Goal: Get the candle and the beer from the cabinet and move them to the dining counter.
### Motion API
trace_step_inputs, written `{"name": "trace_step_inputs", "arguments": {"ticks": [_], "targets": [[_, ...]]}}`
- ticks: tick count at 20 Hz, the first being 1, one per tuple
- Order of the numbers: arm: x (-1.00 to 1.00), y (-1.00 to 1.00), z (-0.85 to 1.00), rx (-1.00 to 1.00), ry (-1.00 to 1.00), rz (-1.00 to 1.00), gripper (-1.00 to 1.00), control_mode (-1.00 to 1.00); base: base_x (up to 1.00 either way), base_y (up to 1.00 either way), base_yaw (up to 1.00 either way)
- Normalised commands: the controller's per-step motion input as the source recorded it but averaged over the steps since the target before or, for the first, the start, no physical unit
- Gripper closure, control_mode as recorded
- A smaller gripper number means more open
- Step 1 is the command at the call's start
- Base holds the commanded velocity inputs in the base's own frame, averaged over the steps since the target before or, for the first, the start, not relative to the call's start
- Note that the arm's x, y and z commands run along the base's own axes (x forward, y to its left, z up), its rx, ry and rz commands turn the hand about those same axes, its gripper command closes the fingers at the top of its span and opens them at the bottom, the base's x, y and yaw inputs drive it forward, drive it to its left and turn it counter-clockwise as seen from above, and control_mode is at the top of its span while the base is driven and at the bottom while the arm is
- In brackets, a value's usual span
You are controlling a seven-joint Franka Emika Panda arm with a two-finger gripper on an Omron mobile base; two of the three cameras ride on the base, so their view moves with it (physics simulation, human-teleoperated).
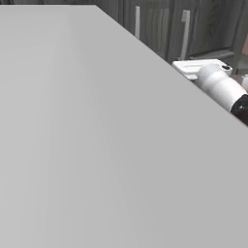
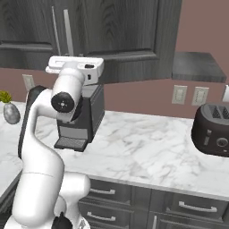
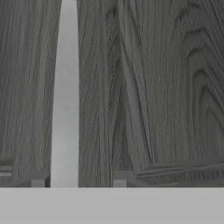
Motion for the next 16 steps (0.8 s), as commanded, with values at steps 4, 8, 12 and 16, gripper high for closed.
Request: {"name": "trace_step_inputs", "arguments": {"ticks": [4, 8, 12, 16], "targets": [[-0.52, -0.89, 0.32, 0.0, 0.0, 0.1, 1.0, -1.0, 0.0, 0.0, 0.0], [-0.59, -0.95, 0.36, 0.0, 0.0, 0.1, 1.0, -1.0, 0.0, 0.0, 0.0], [-0.65, -0.6, 0.27, 0.0, 0.0, 0.02, -1.0, -1.0, 0.0, 0.0, 0.0], [-0.52, 0.0, -0.05, -0.01, -0.01, 0.0, -1.0, -1.0, 0.0, 0.0, 0.0]]}}
